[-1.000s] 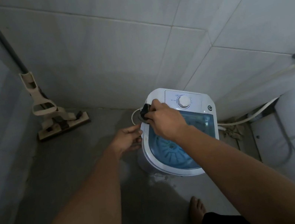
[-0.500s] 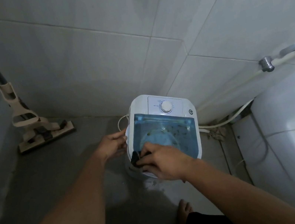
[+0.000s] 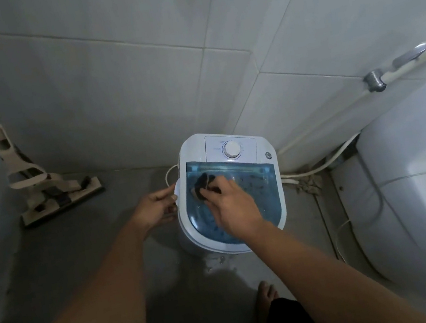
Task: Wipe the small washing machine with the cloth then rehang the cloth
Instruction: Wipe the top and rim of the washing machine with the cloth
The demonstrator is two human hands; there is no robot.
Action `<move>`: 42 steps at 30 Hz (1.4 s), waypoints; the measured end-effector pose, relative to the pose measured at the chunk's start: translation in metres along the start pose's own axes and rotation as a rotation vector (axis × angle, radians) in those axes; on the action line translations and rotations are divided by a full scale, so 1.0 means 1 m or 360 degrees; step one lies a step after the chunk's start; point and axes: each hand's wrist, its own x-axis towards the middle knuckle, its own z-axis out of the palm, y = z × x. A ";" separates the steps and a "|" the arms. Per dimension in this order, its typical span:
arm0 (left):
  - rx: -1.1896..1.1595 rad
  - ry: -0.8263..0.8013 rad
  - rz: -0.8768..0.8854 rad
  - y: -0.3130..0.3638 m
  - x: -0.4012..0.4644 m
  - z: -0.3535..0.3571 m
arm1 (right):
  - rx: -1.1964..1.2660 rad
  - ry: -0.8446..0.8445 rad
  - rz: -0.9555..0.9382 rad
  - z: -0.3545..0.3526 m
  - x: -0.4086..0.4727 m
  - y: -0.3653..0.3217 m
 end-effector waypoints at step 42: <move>0.0087 0.0148 0.0104 -0.003 0.005 0.007 | 0.0273 0.0393 0.0832 0.015 -0.001 -0.018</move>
